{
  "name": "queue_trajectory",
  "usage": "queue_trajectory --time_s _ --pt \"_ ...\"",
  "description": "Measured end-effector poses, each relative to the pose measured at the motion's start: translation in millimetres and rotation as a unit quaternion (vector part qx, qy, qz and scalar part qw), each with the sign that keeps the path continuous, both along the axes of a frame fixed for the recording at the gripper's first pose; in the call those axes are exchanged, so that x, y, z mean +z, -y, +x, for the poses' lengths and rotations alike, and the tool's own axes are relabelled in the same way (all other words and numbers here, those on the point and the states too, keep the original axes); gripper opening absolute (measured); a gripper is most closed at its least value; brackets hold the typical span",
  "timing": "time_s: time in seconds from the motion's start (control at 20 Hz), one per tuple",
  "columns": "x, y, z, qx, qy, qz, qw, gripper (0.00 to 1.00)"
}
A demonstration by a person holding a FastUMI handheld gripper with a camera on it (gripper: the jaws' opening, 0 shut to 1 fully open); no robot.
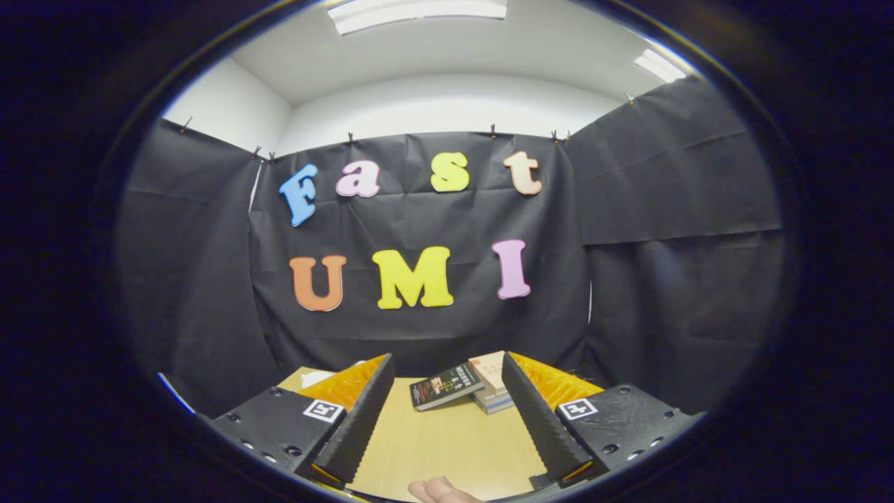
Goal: Open the storage box then place both shoes into the box .Put the left shoe in first, then the right shoe, with the right side of both shoes facing outward in a uniform manner.
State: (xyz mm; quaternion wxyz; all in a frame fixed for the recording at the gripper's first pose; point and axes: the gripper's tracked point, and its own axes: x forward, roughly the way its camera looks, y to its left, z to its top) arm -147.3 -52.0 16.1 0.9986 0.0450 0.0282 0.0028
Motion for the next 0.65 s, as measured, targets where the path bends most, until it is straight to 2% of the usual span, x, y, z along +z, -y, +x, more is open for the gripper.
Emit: queue_trajectory --time_s 0.35,0.65 --pt "15 -16 12 -0.002 -0.016 0.022 1.0 0.95" --pt "19 -31 22 -0.006 -0.01 -0.003 1.0 0.95"
